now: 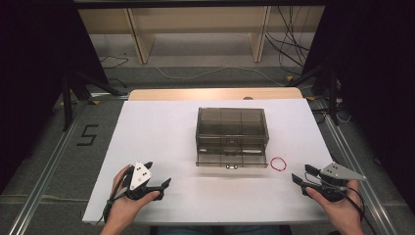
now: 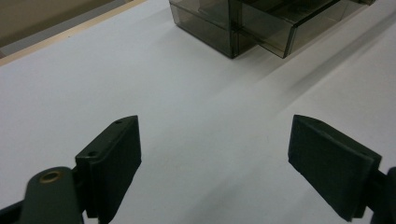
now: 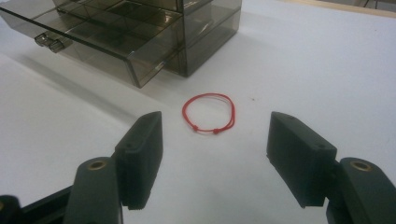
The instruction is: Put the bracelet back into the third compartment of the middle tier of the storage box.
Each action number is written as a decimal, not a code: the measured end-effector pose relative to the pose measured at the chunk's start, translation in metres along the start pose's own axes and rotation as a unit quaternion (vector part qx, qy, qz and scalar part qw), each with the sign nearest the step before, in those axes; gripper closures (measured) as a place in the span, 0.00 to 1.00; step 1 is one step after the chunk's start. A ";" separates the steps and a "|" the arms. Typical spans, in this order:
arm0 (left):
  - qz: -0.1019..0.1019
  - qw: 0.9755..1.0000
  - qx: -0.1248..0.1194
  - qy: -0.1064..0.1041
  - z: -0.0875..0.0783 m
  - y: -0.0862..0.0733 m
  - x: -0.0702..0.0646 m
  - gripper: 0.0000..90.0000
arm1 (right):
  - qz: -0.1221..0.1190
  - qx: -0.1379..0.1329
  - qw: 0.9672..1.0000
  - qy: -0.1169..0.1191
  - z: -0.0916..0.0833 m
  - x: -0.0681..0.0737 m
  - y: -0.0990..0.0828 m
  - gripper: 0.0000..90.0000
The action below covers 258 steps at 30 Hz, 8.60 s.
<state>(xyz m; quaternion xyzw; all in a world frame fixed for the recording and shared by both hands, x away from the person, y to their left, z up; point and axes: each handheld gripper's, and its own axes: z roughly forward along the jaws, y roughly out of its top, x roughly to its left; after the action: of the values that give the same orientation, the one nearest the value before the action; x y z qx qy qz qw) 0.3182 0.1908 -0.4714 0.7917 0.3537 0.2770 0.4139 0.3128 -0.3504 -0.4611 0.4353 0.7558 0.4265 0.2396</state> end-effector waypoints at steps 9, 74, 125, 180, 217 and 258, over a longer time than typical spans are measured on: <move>0.007 1.000 0.003 0.008 -0.001 0.000 0.001 0.18 | 0.002 0.006 1.000 -0.011 -0.001 -0.003 0.003 0.42; 0.009 1.000 0.005 0.010 0.003 0.002 -0.001 0.19 | -0.019 0.120 0.993 -0.012 0.083 -0.021 0.033 0.70; 0.013 1.000 0.006 0.008 0.003 0.002 0.000 0.20 | 0.043 0.150 0.988 -0.012 0.092 -0.023 0.033 1.00; 0.016 1.000 0.006 0.008 0.004 0.002 0.000 0.20 | 0.064 0.086 0.994 -0.023 0.066 -0.022 0.051 1.00; 0.016 1.000 0.006 0.008 0.004 0.002 0.000 0.20 | 0.053 0.057 0.997 -0.022 0.053 -0.015 0.066 1.00; 0.014 1.000 0.006 0.009 0.004 0.002 0.000 0.20 | 0.046 0.040 0.998 -0.005 0.045 0.000 0.078 1.00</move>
<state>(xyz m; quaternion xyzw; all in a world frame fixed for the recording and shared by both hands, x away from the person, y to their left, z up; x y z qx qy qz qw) 0.3217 0.1880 -0.4716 0.7967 0.3477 0.2877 0.4020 0.3813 -0.3105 -0.4176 0.4806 0.7507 0.4039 0.2058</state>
